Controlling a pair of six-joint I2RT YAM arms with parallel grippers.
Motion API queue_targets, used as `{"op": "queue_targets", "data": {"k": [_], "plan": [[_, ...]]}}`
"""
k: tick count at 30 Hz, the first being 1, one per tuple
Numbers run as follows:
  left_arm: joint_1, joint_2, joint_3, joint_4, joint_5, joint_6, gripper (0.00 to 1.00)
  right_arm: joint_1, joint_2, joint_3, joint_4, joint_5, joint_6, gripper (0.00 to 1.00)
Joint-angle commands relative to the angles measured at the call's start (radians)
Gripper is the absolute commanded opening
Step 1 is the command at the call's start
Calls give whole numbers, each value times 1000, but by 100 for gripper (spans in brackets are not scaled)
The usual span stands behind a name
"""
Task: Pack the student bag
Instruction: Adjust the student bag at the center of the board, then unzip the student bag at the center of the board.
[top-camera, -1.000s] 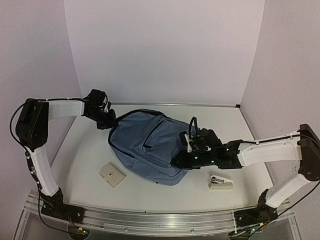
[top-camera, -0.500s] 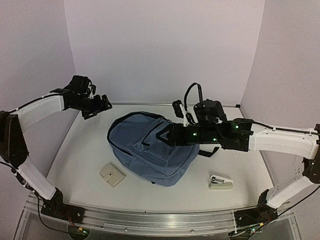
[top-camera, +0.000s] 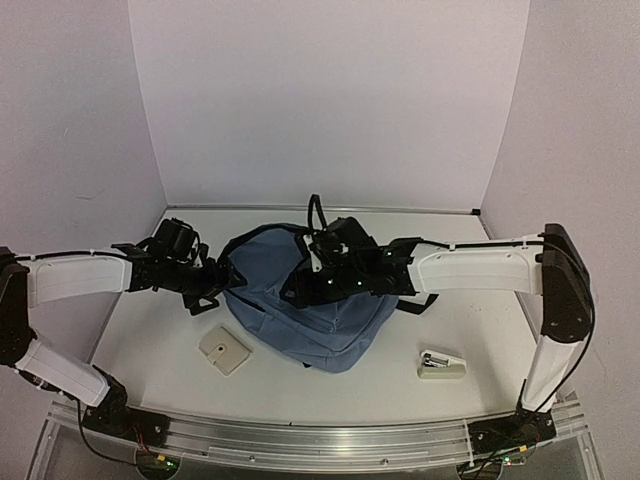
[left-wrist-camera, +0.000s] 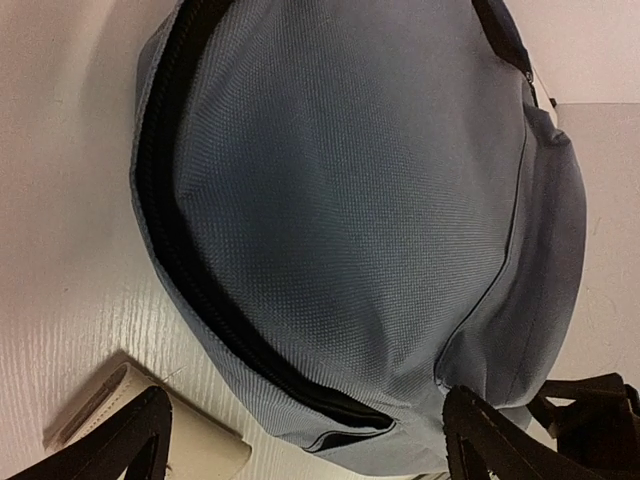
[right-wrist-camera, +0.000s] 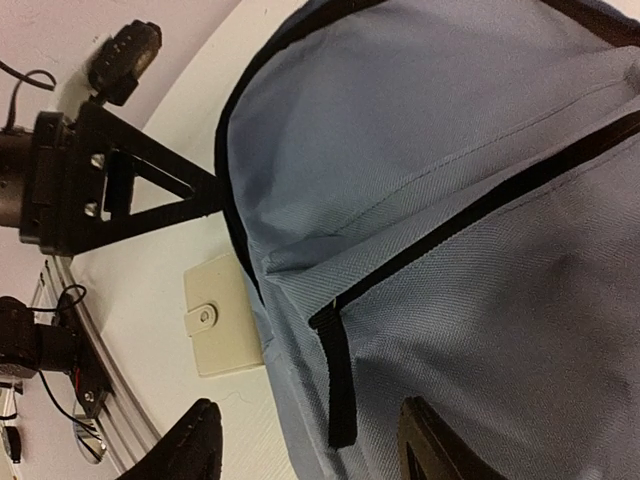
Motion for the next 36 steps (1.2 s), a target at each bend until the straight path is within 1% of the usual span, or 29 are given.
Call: {"op": "queue_targets", "data": {"k": [1, 4, 8, 9, 11, 14, 18, 19, 22, 23, 24, 27, 29, 31, 36], "plan": [[4, -5, -14, 154, -15, -69, 93, 5, 22, 60, 2, -11, -5, 50], [4, 35, -11, 164, -22, -70, 86, 5, 41, 69, 6, -32, 7, 41], [4, 56, -51, 207, -40, -95, 70, 5, 46, 67, 24, -35, 17, 38], [4, 57, -59, 215, -43, -98, 67, 4, 46, 69, 28, -37, 20, 36], [3, 61, -60, 212, -48, -95, 63, 4, 49, 74, 31, -34, 19, 31], [4, 78, -44, 198, -47, -83, 61, 5, 52, 78, 31, -23, 19, 24], [2, 102, -33, 172, -54, -73, 64, 4, 59, 87, 31, -19, 18, 16], [2, 103, -36, 179, -56, -72, 62, 5, 60, 88, 31, -15, 19, 14], [2, 123, -31, 186, -61, -63, 50, 4, 62, 93, 31, 4, 19, 4], [2, 129, -26, 186, -60, -61, 43, 5, 61, 94, 31, 9, 20, 0], [2, 137, -22, 187, -61, -58, 39, 5, 59, 95, 31, 19, 22, 0], [3, 149, -12, 180, -69, -55, 17, 5, 40, 92, 31, 54, 31, 0], [2, 151, -9, 166, -79, -53, 5, 5, 21, 91, 31, 88, 36, 0], [2, 148, -12, 152, -88, -50, 0, 6, 5, 94, 29, 125, 37, 0], [2, 125, -47, 136, -103, -38, 0, -10, -5, 105, 30, 194, 42, 0]]}}
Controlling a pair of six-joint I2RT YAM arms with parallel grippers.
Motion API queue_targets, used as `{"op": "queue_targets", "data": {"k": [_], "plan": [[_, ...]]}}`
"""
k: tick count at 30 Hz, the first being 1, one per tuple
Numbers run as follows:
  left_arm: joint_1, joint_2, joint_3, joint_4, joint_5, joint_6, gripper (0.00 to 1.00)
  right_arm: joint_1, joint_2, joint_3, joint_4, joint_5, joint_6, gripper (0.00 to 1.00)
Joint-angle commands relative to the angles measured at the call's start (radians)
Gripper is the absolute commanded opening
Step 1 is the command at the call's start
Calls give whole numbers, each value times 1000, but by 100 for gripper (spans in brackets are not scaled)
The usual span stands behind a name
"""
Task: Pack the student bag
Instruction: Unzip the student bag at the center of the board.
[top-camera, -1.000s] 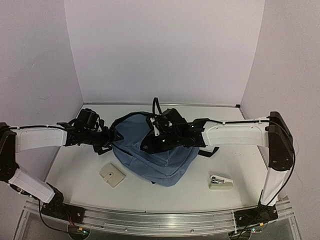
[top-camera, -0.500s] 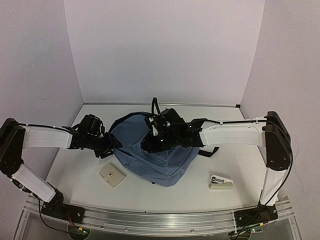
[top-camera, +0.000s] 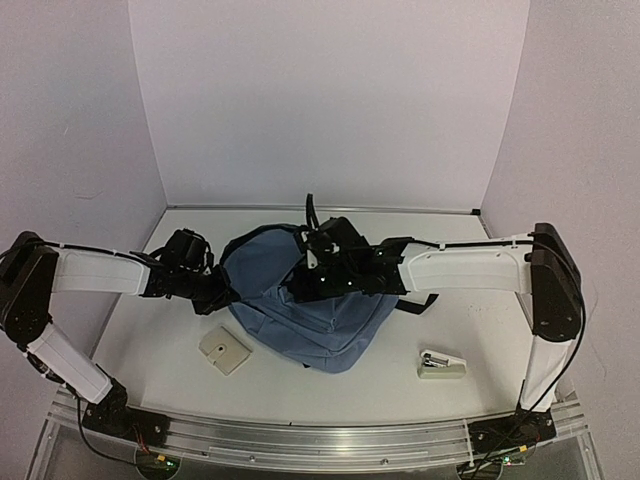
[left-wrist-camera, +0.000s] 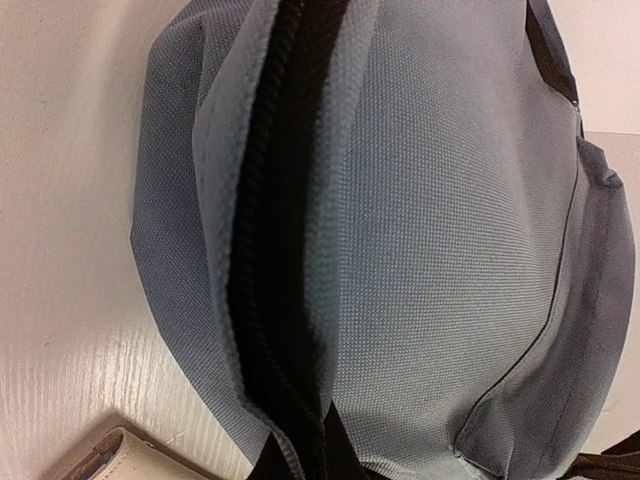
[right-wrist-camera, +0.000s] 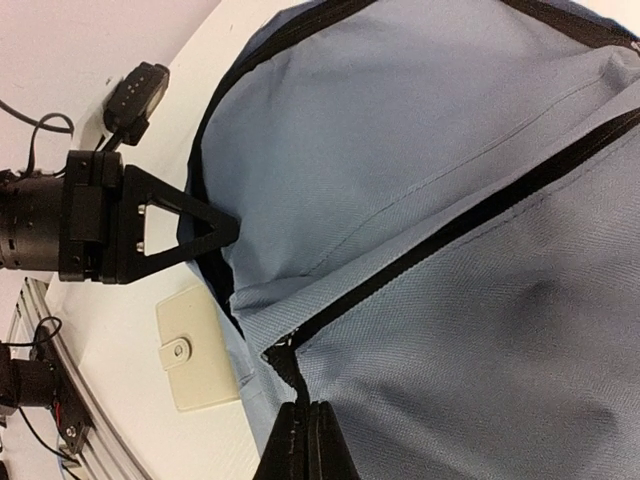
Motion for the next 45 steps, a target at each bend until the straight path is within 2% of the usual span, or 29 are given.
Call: {"op": "queue_targets", "data": {"k": [1, 8, 28, 34, 38, 40, 43, 44, 45], "plan": [[7, -21, -14, -47, -67, 27, 0, -14, -58, 54, 30, 109, 17, 0], [7, -46, -67, -52, -72, 34, 0, -47, -39, 82, 30, 191, 23, 0], [8, -114, -128, -121, -96, 47, 0, -270, 0, 49, 40, 212, -8, 0], [10, -153, -146, -155, -111, 47, 0, -317, 22, 70, 53, 180, -19, 0], [11, -174, -134, -202, -126, 79, 1, -318, 4, 101, 64, 84, -21, 0], [11, -189, -99, -227, -119, 120, 17, -316, -5, 115, 75, -20, -25, 0], [5, -241, -18, -291, -119, 193, 58, -309, -26, 111, 89, -105, -26, 0], [1, -262, 17, -308, -126, 216, 67, -305, -32, 107, 91, -117, -26, 0], [-4, -284, 47, -323, -134, 241, 72, -303, -38, 100, 92, -128, -26, 0]]}}
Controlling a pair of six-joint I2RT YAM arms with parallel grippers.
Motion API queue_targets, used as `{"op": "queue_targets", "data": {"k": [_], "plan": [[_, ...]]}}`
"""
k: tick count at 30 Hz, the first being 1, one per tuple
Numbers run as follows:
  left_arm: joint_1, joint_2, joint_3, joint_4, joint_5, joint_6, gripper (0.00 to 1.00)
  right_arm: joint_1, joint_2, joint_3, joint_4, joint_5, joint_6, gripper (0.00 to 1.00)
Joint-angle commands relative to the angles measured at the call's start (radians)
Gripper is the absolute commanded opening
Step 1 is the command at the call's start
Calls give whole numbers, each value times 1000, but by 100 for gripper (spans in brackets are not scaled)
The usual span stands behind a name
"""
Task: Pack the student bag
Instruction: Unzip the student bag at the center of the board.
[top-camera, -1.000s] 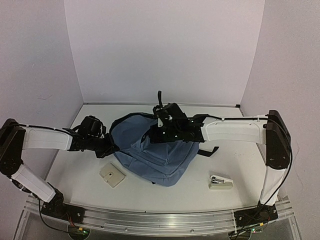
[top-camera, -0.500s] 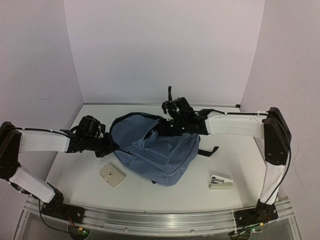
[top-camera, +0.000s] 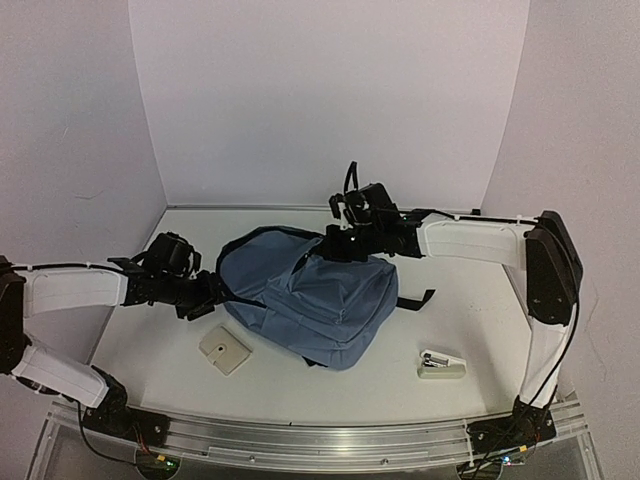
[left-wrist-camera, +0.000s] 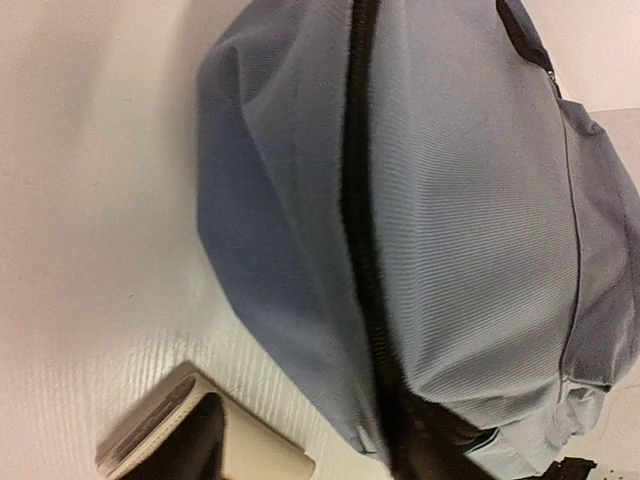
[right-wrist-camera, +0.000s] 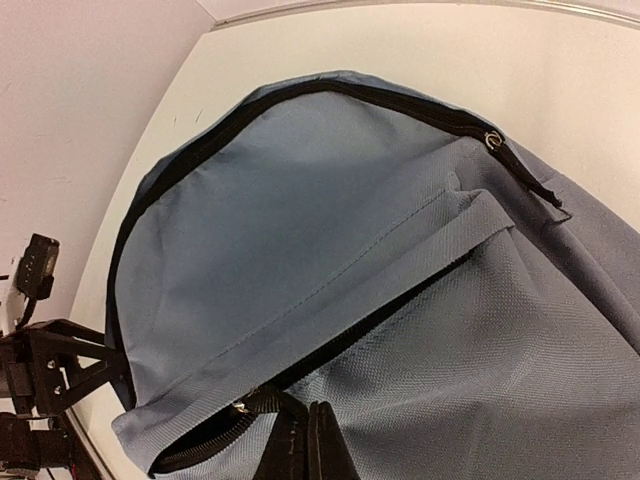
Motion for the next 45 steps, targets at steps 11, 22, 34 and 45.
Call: {"op": "queue_targets", "data": {"k": [11, 22, 34, 45], "plan": [[-156, -41, 296, -19, 58, 328, 85, -44, -82, -24, 105, -11, 8, 0], [-193, 286, 521, 88, 82, 492, 88, -43, -81, -60, 129, -20, 20, 0], [-201, 465, 625, 72, 167, 527, 64, -43, -107, -106, 140, 6, 27, 0], [-248, 463, 584, 54, 114, 528, 0, -42, -118, -115, 141, 54, 31, 0]]}}
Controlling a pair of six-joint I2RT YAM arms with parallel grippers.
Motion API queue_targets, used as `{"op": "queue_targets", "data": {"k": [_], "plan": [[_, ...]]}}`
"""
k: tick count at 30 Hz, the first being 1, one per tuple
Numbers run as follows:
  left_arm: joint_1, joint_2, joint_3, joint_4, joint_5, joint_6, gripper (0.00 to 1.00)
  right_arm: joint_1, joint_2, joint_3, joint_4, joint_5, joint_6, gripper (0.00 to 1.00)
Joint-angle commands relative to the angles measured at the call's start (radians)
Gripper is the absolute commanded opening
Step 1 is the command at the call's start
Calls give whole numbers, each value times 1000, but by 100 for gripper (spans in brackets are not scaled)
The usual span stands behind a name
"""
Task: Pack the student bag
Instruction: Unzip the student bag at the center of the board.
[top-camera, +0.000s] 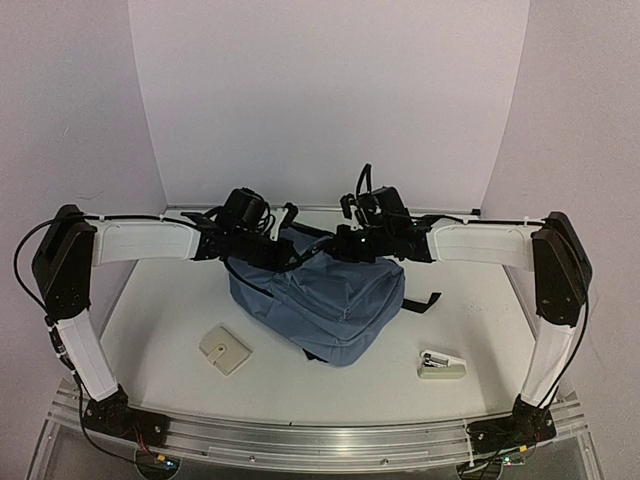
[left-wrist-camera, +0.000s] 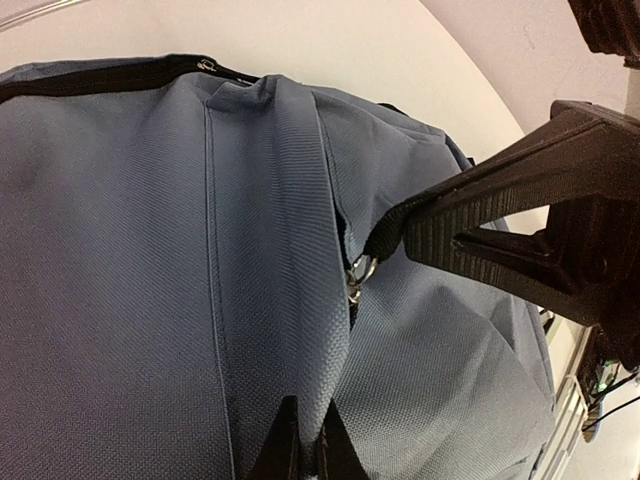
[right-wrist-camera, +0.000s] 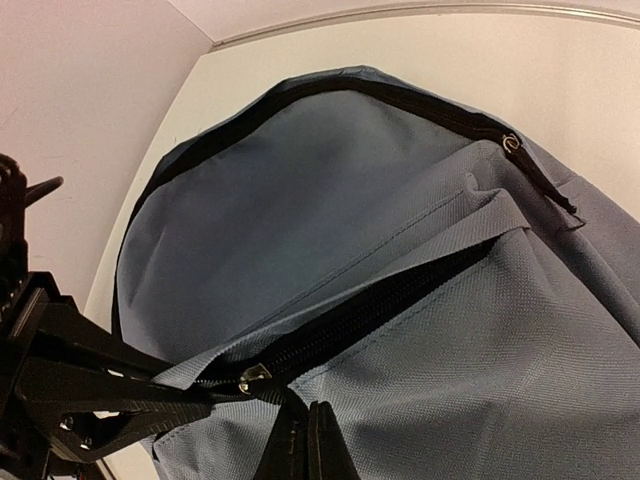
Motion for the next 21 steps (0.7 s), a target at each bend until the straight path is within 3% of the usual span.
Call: {"op": "queue_targets", "data": {"k": [1, 11, 21], "plan": [[-44, -12, -16, 0, 3, 6, 0, -8, -74, -12, 40, 87, 16, 0], [-109, -135, -168, -26, -34, 8, 0, -11, -120, -26, 30, 286, 14, 0], [-118, -343, -366, -34, -64, -63, 0, -46, -60, -12, 9, 317, 11, 0]]}}
